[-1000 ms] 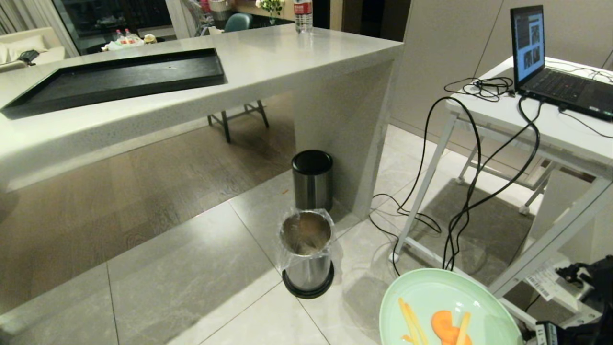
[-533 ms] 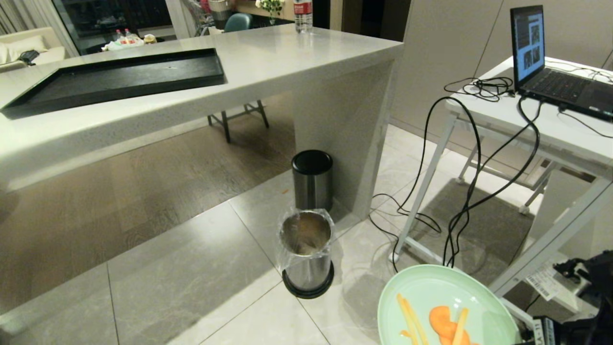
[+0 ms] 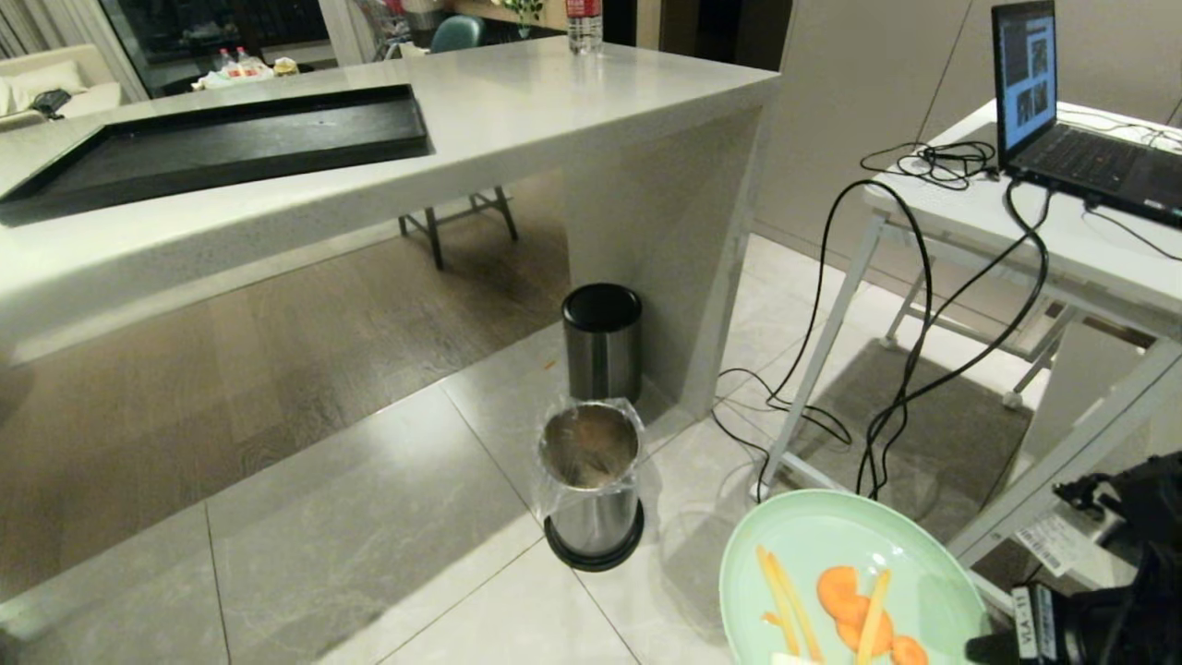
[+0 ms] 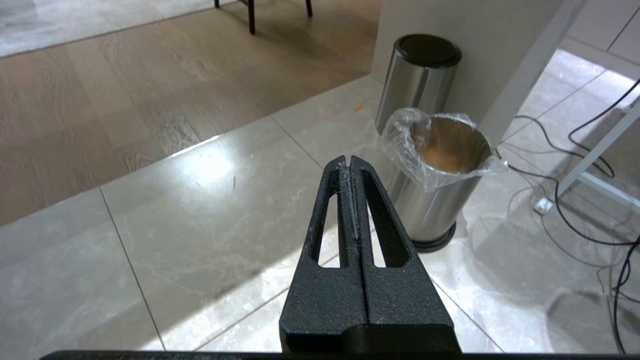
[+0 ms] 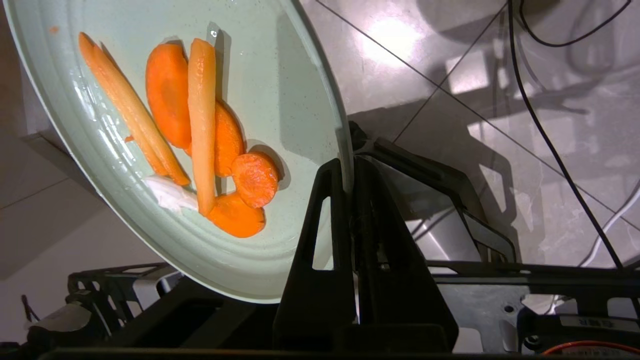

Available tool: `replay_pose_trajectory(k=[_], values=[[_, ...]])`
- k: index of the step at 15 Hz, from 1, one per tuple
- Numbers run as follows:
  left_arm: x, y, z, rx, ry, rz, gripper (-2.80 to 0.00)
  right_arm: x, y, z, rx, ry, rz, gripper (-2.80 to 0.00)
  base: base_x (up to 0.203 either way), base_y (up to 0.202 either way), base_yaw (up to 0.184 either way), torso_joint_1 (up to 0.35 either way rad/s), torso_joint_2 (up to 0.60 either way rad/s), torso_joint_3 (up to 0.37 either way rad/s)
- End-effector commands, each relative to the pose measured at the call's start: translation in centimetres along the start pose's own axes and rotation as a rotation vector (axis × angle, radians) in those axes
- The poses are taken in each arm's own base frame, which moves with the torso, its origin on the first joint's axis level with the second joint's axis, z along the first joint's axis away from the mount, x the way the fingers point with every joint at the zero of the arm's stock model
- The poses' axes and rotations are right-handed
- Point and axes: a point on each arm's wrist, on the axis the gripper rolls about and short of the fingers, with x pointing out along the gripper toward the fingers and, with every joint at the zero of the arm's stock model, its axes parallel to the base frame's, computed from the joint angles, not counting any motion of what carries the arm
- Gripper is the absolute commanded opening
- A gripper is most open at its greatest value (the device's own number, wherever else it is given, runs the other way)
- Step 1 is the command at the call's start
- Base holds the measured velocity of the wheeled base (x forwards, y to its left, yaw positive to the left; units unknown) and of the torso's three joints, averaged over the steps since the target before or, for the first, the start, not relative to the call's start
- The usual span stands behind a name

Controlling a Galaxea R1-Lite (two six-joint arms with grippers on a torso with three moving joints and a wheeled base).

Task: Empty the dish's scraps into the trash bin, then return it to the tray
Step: Move the plate over the trash can

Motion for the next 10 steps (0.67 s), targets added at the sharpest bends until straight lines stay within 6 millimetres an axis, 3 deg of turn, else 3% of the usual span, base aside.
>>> replay_pose_trajectory(k=[1,10], values=[[0.0,0.0,0.0,0.000,0.001,0.000,-2.80,0.2,0.4,0.5,0.004,0.001,0.001,-2.80,0.000,0.000,0.000,-0.002,0.00,-0.163],[0.0,0.0,0.0,-0.002,0.001,0.000,-2.80,0.1,0.9,1.5,0.015,-0.031,-0.004,-2.80,0.000,0.000,0.000,0.005,0.00,-0.193]])
